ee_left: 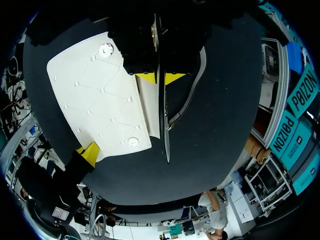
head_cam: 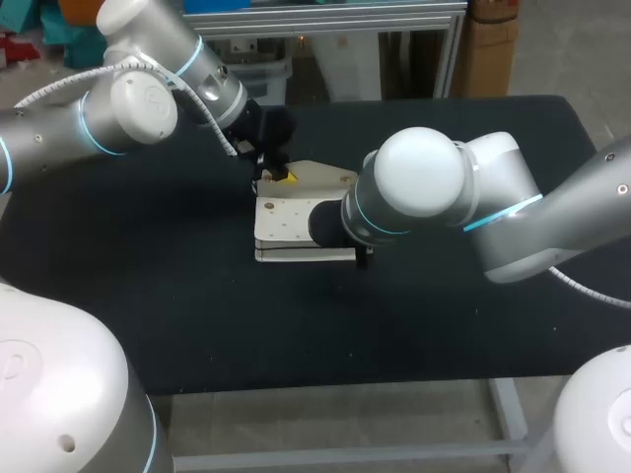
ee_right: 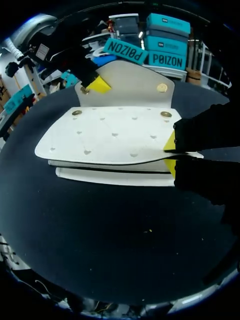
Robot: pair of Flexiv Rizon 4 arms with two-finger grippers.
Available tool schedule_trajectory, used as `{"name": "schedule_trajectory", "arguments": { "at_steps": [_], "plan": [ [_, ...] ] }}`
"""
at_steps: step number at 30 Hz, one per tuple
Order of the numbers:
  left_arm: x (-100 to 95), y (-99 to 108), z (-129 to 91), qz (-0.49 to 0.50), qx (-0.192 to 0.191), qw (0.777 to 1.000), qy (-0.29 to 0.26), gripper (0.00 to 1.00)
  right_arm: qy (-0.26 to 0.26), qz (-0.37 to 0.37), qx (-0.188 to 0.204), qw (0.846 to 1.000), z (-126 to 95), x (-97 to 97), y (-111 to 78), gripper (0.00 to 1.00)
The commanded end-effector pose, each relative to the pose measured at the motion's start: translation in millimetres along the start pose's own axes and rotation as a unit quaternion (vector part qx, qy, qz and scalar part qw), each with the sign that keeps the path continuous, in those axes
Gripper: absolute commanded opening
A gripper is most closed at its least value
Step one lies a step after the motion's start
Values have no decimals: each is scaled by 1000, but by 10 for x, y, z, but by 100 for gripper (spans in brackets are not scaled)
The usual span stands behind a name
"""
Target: Pick up the bag, open it, inspect its contents, close it, and place it on the opposite side
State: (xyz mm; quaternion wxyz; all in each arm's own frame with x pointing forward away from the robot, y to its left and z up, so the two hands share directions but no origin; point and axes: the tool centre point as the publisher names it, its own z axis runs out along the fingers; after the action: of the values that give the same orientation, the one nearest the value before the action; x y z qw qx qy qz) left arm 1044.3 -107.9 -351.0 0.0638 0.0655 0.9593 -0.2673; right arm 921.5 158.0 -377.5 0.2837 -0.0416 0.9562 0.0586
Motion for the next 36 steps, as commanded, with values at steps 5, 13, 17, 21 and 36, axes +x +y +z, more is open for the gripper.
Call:
{"name": "schedule_trajectory", "arguments": {
  "at_steps": [5,13,17,21,36],
  "plan": [
    [-18,-51,-117,-8,2,1000,-6,0,-18,9,-31,999,-293,-130,-6,100],
    [-63,-77,-270,-38,-3,999,-15,0,-30,14,-54,998,-668,-262,-11,100],
    [-84,-90,-364,-50,-3,999,-13,0,-28,16,-58,998,-769,-292,-20,100],
    [-87,-143,-485,-55,-7,998,-13,0,-33,16,-62,997,-865,-323,-35,87],
    [-31,-339,-957,-69,-4,998,4,0,-52,-9,-60,997,-1126,-454,-33,0]
  ]
}}
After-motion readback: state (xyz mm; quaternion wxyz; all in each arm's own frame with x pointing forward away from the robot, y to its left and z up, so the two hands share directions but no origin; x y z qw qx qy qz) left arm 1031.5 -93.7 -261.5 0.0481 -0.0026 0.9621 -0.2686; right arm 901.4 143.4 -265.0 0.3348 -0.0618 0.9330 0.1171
